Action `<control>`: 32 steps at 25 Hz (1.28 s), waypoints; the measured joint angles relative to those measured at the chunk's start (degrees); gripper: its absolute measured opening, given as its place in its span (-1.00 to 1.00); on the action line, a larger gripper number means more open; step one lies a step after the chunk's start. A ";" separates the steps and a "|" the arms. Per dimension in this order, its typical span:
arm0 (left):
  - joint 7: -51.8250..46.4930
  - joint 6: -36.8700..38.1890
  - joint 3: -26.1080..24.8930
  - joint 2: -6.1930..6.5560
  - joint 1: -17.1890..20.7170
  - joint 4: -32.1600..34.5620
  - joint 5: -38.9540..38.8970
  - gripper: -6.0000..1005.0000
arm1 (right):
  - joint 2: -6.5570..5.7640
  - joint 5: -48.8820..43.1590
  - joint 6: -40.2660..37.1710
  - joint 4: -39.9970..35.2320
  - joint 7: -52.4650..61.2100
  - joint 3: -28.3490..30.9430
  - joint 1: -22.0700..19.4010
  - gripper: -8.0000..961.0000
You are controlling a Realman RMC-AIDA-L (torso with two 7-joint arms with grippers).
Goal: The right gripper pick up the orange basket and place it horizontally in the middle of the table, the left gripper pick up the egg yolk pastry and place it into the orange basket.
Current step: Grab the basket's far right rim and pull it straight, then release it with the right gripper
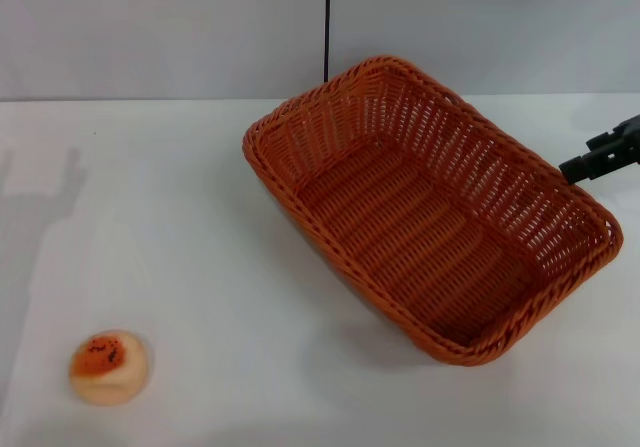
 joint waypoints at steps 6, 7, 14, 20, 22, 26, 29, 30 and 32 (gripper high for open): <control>0.00 -0.01 0.00 0.00 -0.09 0.00 0.00 0.71 | 0.23 -0.02 2.83 2.77 -0.82 -0.03 0.77 0.27; 0.00 -0.04 0.00 -0.04 -0.12 0.00 0.00 0.71 | 0.30 0.05 3.14 2.96 -0.89 -0.05 0.82 0.27; 0.00 -0.27 0.00 -0.09 -0.08 0.00 0.00 0.71 | 1.38 0.16 4.44 3.94 -1.95 -0.06 1.12 0.26; 0.00 -1.28 0.00 -0.09 -0.31 -0.35 0.00 0.71 | 2.05 0.01 7.30 9.13 -2.55 -1.61 2.53 0.25; 0.00 -1.66 0.00 -0.09 -0.43 -0.49 0.00 0.71 | 2.23 -0.02 8.44 10.41 -2.57 -2.49 2.83 0.24; 0.00 -1.74 0.00 -0.09 -0.53 -0.53 -0.05 0.71 | 2.36 -0.34 9.35 11.92 -2.58 -2.81 3.11 0.23; 0.00 -1.89 0.00 -0.09 -0.55 -0.53 -0.26 0.71 | 2.56 -0.63 9.76 12.12 -2.82 -3.68 2.97 0.18; 0.00 -1.89 0.00 -0.09 -0.55 -0.53 -0.26 0.71 | 2.65 -0.64 9.83 12.12 -2.96 -4.04 2.87 0.14; 0.00 -2.00 0.00 -0.09 -0.55 -0.53 -0.26 0.71 | 2.85 -0.65 9.92 12.07 -3.21 -4.47 2.68 0.05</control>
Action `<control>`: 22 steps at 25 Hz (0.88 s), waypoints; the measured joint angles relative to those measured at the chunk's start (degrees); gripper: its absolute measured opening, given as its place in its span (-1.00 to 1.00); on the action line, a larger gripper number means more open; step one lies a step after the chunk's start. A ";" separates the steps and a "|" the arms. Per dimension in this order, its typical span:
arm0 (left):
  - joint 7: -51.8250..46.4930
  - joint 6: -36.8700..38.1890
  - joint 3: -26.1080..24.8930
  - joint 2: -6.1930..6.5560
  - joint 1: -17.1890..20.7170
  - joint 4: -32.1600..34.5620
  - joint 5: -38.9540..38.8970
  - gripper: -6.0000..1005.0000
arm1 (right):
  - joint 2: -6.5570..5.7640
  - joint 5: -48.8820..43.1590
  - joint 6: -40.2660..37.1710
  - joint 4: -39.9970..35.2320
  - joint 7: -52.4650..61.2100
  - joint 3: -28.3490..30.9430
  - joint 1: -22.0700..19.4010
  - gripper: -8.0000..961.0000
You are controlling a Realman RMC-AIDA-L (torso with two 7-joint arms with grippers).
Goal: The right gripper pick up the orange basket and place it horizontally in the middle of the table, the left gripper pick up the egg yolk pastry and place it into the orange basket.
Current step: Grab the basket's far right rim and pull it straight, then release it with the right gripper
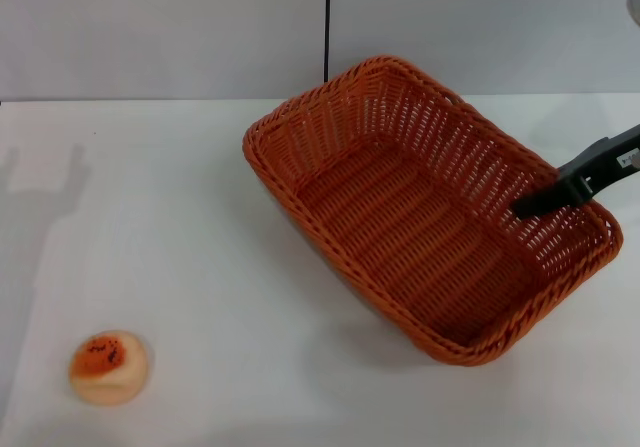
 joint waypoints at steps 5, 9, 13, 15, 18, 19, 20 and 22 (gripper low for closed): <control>0.00 -0.25 0.00 0.00 -0.11 0.00 -0.12 0.71 | 0.16 -0.02 0.06 0.02 -0.08 -0.05 -0.11 -0.18; 0.00 -0.25 0.00 0.00 -0.24 0.02 -0.15 0.71 | 0.23 -0.02 0.04 -0.15 -0.08 0.12 -0.23 -0.43; -0.01 -0.25 0.00 0.01 -0.28 0.10 -0.14 0.71 | 0.25 0.25 -0.05 -0.77 -0.08 0.56 -0.63 -0.67; -0.02 -0.25 0.00 0.00 -0.33 0.07 -0.13 0.71 | 0.28 0.42 -0.29 -1.52 -0.08 0.72 -1.01 -0.67; -0.05 -0.25 0.00 0.00 -0.34 0.04 -0.12 0.71 | 0.38 1.44 -0.78 -3.57 -0.08 0.80 -2.02 -0.68; -0.10 -0.25 0.00 0.00 -0.34 0.03 -0.12 0.71 | 0.39 2.24 -0.85 -4.37 -0.24 0.82 -2.54 -0.67; -0.28 -0.24 0.00 0.00 -0.34 0.01 -0.12 0.71 | 0.39 3.08 -0.89 -5.08 -0.50 0.84 -3.01 -0.67; -0.61 -0.24 0.00 0.00 -0.34 0.00 -0.12 0.71 | 0.35 5.85 -1.14 -6.78 -1.58 0.89 -4.45 -0.66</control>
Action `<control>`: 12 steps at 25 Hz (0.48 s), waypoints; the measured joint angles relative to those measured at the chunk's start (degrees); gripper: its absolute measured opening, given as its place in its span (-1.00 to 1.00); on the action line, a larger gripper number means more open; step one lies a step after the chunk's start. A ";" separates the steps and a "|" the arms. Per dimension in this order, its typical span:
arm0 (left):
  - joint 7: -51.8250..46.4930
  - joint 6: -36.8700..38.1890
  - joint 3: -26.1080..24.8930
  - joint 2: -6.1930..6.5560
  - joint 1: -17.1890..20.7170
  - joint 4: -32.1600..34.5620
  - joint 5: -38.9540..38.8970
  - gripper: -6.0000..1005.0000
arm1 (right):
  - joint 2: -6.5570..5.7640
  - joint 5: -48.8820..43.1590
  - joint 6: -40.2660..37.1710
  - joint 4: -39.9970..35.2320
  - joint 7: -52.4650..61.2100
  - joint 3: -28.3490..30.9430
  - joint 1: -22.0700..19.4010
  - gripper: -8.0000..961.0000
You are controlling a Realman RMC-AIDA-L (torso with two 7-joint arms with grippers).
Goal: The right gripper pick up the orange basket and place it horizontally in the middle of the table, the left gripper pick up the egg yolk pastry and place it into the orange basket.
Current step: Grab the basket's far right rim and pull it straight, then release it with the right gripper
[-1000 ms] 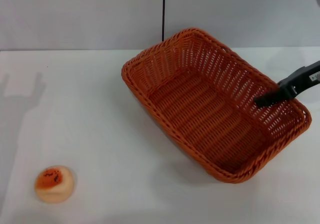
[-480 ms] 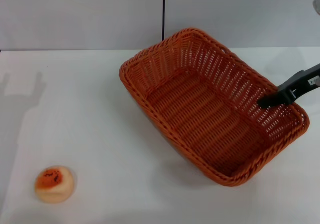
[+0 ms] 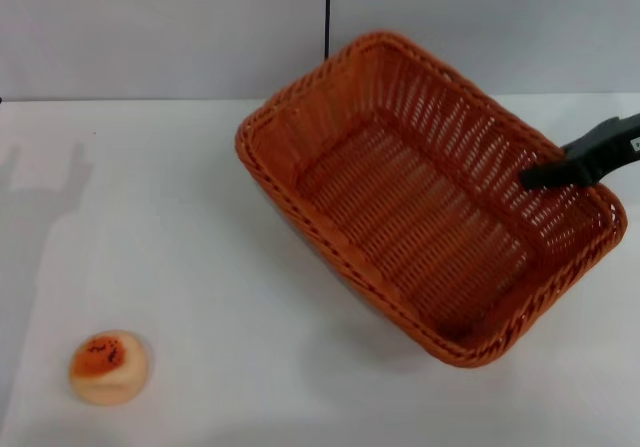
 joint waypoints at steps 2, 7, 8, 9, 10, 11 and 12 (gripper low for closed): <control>-0.20 0.00 0.00 0.00 0.00 0.00 -0.02 0.71 | -0.25 2.95 -0.57 -0.96 -1.15 0.04 -1.14 -0.65; -0.23 0.03 -0.01 0.00 0.07 0.00 -0.04 0.71 | -1.08 11.85 -3.06 -2.25 -6.84 2.77 -4.15 -0.63; -0.26 0.03 -0.07 0.00 0.06 0.00 -0.04 0.71 | -1.08 13.22 -3.81 -2.27 -8.33 4.06 -4.62 -0.63; -0.26 0.03 -0.07 0.00 0.06 0.00 -0.04 0.71 | -1.08 13.22 -3.81 -2.27 -8.33 4.06 -4.62 -0.63; -0.31 0.04 -0.13 0.00 0.03 0.00 -0.04 0.71 | -1.11 14.05 -4.54 -2.28 -9.39 4.95 -4.88 -0.62; -0.55 0.04 -0.19 0.00 0.01 0.00 -0.02 0.71 | -1.13 14.74 -5.41 -2.27 -10.29 5.97 -5.12 -0.62; -0.71 0.04 -0.23 0.00 -0.03 0.00 -0.02 0.71 | -1.16 15.20 -6.15 -2.29 -11.08 6.92 -5.32 -0.62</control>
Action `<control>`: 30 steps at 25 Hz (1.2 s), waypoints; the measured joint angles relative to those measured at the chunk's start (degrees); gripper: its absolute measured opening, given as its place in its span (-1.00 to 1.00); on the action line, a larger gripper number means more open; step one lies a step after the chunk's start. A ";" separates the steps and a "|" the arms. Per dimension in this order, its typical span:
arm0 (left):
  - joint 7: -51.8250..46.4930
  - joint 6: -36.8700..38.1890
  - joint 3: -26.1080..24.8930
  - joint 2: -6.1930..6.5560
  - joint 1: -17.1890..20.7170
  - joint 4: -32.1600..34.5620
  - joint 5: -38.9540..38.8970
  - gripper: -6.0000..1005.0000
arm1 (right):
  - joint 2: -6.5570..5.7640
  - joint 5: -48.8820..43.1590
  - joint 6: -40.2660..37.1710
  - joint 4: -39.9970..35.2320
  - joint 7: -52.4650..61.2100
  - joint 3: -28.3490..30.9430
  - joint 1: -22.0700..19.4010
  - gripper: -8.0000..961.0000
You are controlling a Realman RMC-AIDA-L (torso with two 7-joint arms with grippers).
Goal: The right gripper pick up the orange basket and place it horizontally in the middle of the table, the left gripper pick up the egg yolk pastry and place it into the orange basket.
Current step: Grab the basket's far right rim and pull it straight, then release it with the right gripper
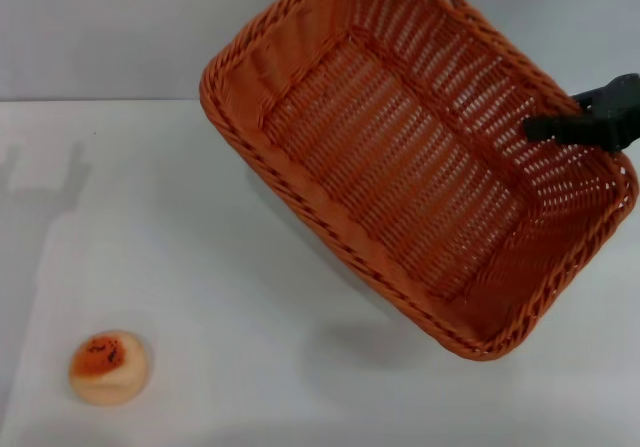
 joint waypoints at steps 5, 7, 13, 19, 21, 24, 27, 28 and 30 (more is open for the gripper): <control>-0.26 0.01 -0.15 0.00 -0.18 0.01 0.05 0.71 | -1.06 0.33 -4.93 -1.79 -3.01 2.52 -0.09 -0.60; -0.25 0.01 -0.15 0.00 -0.22 0.01 0.11 0.71 | -1.56 0.23 -6.00 -2.57 -3.23 2.30 0.14 -0.59; -0.26 0.07 0.08 0.00 -0.57 0.01 0.28 0.71 | -4.36 -0.33 -11.64 -6.48 -4.15 0.89 2.83 -0.57; -0.26 0.26 1.97 -0.09 -0.36 -0.08 0.40 0.71 | -5.30 -0.42 -13.89 -7.04 -5.37 -2.67 6.17 -0.54; -0.26 0.66 2.33 -0.09 -0.15 -0.09 0.41 0.71 | -4.85 -0.98 -13.57 -6.71 -5.42 -5.01 7.80 -0.54; -0.26 1.26 3.00 -0.09 0.16 -0.09 0.41 0.71 | -2.35 -4.99 -13.33 -6.54 -5.97 -6.62 9.98 -0.53; -1.38 2.05 4.49 -0.09 0.51 -0.09 0.41 0.71 | 0.73 -11.22 -12.99 -5.70 -7.96 -7.61 12.19 -0.52; -1.38 2.05 4.49 -0.09 0.51 -0.09 0.41 0.71 | 0.73 -11.22 -12.99 -5.70 -7.96 -7.61 12.19 -0.51; -1.69 2.15 4.92 -0.09 0.76 -0.09 0.41 0.71 | 1.47 -12.63 -12.64 -4.86 -8.72 -9.24 12.92 -0.50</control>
